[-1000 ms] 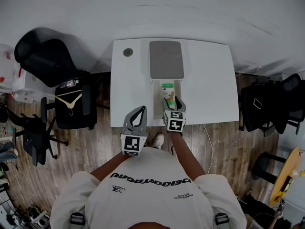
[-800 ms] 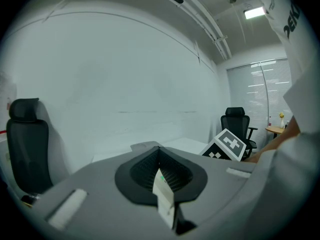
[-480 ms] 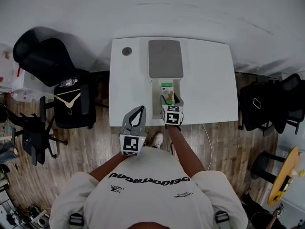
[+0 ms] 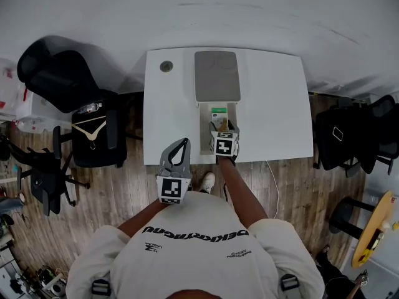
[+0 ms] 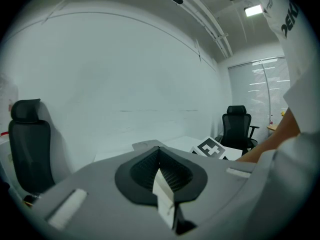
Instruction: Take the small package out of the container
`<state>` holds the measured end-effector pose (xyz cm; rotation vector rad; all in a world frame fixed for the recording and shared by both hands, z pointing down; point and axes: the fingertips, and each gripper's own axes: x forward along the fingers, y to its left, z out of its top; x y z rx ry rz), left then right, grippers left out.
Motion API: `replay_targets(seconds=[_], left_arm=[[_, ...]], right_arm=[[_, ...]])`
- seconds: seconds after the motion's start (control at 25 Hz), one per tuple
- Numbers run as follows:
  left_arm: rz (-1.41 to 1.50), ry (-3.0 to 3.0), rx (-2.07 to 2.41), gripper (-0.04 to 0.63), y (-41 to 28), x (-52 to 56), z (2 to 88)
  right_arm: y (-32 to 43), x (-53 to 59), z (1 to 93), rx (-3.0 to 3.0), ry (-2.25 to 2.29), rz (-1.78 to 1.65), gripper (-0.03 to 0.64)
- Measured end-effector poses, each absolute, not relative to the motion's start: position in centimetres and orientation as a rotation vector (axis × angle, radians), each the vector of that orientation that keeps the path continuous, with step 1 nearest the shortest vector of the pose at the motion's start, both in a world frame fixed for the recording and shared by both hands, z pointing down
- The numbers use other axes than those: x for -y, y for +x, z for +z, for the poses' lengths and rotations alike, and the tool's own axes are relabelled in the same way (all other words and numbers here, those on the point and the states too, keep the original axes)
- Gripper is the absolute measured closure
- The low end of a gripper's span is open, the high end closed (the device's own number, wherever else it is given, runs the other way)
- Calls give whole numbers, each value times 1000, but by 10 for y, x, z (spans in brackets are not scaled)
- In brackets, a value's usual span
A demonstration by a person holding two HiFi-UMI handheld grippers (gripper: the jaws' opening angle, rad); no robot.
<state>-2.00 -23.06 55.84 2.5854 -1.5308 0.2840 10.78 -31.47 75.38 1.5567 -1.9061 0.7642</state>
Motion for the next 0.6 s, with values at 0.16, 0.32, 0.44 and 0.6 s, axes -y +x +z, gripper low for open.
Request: replay_targets(seconds=[0.16,0.32,0.44,0.6], left_arm=[[285,2581,1529,600,-22,231,560],[291,2581,1529,600,-20,232,561],[294,2578,1533,601,-20,233,562],[298,2573,1534,600,-21,234,564]], right_arm=[[106,316,764,1872,1537,782,305],[107,316,775,1844,1518,812,287],[108,316,781,1819,1511,831,284],[110,317,786,1804,1515,840,284]])
